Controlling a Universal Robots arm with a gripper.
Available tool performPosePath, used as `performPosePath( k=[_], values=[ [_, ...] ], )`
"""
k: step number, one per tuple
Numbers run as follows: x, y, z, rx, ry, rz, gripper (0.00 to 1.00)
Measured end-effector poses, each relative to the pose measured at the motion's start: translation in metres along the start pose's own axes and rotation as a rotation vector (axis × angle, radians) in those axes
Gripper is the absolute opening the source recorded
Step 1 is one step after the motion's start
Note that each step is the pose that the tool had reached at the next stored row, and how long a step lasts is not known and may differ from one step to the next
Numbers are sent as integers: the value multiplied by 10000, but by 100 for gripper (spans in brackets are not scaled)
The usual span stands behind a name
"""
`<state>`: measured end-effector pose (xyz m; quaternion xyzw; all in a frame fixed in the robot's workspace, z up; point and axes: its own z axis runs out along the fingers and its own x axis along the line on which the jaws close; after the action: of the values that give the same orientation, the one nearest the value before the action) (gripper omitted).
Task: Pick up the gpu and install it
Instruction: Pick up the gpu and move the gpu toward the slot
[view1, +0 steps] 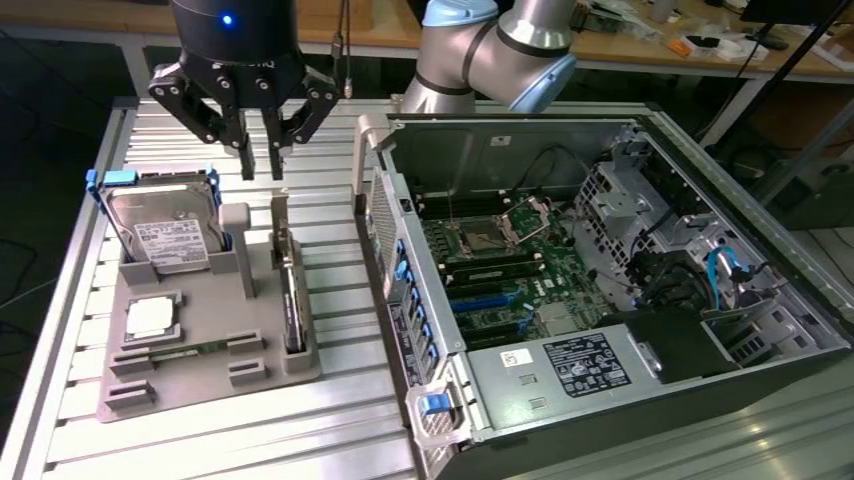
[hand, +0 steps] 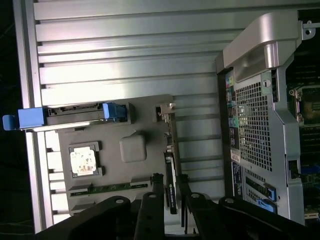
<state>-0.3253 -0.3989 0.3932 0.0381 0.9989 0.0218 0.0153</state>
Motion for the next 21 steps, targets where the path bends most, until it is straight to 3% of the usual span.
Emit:
performPosePath(
  k=[7, 12, 21],
  values=[
    [0, -1, 0, 14, 5, -102, 54],
    [0, -1, 6, 50, 40, -663, 54],
    [-6, -48, 106, 138, 42, -746, 54]
  ],
)
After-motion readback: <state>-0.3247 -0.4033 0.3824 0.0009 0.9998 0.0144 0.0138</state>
